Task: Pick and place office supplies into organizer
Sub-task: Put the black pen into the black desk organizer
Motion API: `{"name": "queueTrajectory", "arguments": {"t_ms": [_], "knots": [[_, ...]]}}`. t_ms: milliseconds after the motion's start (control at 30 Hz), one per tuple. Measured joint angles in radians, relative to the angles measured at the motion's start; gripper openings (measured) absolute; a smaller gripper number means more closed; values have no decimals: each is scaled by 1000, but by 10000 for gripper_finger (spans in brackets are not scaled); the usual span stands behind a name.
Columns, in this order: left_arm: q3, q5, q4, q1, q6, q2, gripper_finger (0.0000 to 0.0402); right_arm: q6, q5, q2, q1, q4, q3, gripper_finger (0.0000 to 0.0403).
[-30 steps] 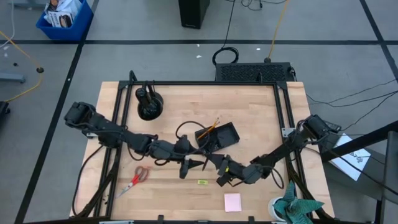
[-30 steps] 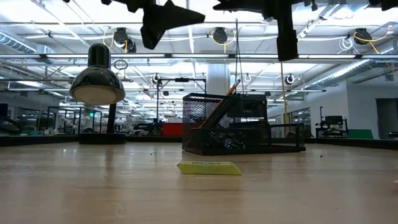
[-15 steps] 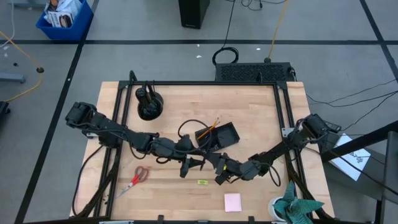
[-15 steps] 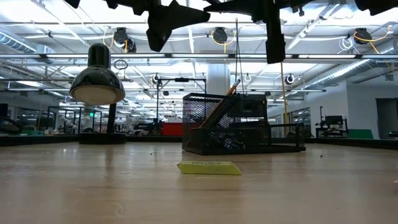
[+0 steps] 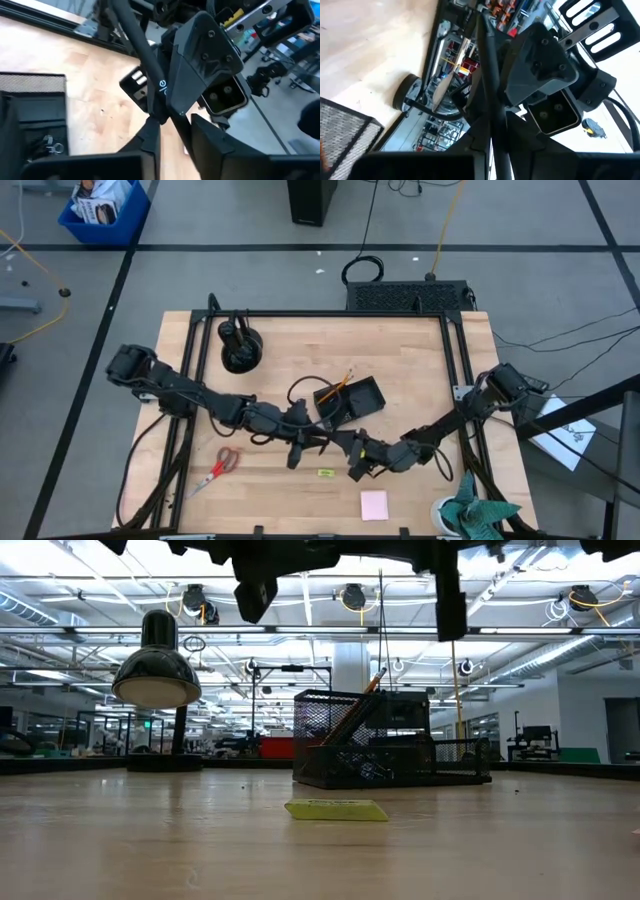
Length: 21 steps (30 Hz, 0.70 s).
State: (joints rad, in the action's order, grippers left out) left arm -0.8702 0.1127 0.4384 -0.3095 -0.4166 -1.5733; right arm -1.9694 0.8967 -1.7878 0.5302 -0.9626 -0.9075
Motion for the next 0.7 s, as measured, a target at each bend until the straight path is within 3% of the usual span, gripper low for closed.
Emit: {"name": "queueTrajectory", "arguments": {"t_ms": [267, 700], "knots": [[-3, -30, 64, -3, 77, -49, 4, 117, -26, 3, -14, -18, -10, 32], [-4, -30, 86, -6, 19, -46, 8, 129, -3, 1, -6, -7, -14, 27]]}}
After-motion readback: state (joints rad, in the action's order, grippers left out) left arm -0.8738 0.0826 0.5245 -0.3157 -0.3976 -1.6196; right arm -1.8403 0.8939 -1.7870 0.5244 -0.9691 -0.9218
